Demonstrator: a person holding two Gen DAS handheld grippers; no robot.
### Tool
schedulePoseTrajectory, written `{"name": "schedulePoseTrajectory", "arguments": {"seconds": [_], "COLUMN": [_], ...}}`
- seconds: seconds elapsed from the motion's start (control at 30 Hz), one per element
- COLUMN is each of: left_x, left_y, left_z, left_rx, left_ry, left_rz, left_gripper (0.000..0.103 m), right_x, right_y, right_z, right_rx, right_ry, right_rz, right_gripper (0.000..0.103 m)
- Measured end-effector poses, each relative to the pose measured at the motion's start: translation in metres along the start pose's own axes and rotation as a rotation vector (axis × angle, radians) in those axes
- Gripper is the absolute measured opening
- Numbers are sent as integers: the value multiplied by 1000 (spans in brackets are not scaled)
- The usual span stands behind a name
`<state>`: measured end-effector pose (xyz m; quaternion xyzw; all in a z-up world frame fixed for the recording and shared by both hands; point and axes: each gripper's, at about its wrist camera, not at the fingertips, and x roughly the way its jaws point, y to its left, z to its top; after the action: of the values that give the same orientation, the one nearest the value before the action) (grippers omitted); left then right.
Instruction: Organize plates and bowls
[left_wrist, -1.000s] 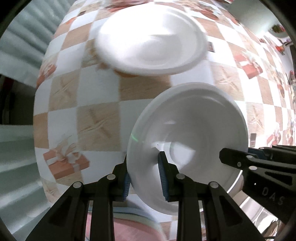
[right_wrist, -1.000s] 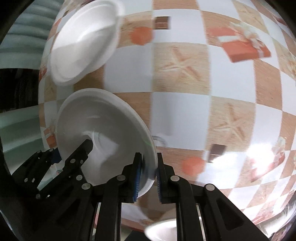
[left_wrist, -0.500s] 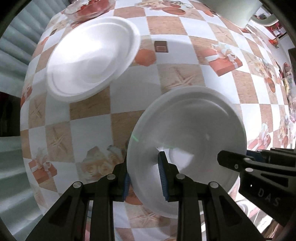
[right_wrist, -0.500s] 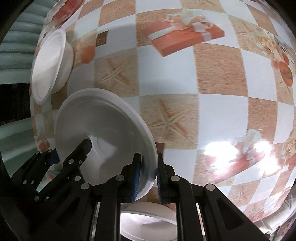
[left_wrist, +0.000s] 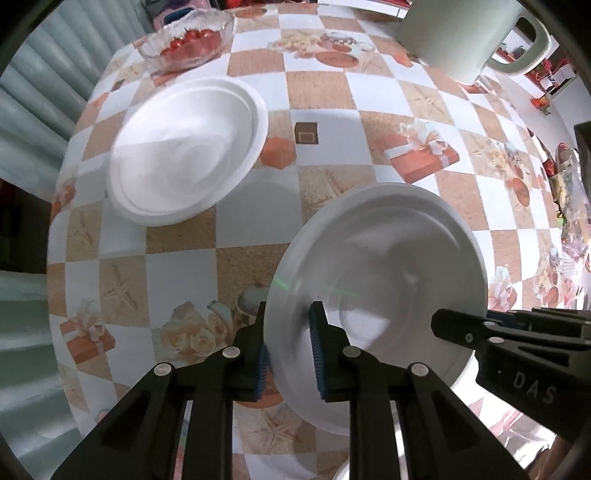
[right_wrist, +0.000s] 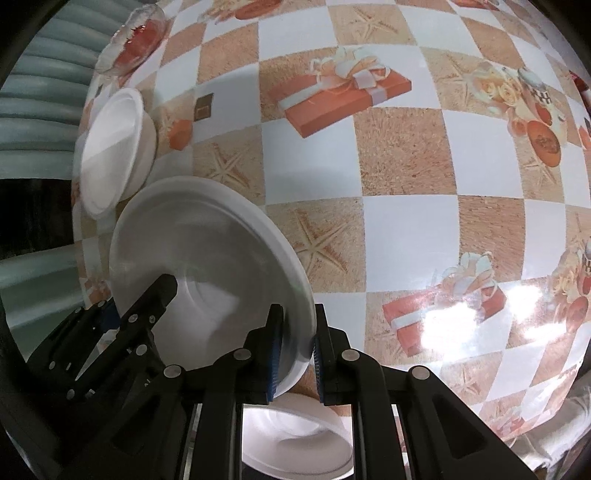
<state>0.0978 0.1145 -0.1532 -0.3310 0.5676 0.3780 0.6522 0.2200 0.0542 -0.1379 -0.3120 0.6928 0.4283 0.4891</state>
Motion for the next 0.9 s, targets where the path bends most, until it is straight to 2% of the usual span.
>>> {"name": "schedulePoseTrajectory", "arguments": {"seconds": [0.27, 0.47, 0.7, 0.9], "left_x": [-32, -40, -43, -36], "left_y": [-1, -10, -29, -41], "left_z": [-28, -43, -83, -103], "left_rx": [61, 119, 198, 257], "left_ry": [-34, -33, 2, 35], "left_rz": [2, -8, -23, -36], "left_gripper": [22, 22, 22, 22], "right_x": [-19, -32, -30, -22], "right_y": [5, -4, -24, -38], "right_z": [-23, -50, -90, -116], "right_rx": [-14, -3, 55, 101], "right_ry": [-27, -30, 2, 32], "right_rz": [4, 3, -5, -14], "right_gripper": [16, 16, 16, 16]}}
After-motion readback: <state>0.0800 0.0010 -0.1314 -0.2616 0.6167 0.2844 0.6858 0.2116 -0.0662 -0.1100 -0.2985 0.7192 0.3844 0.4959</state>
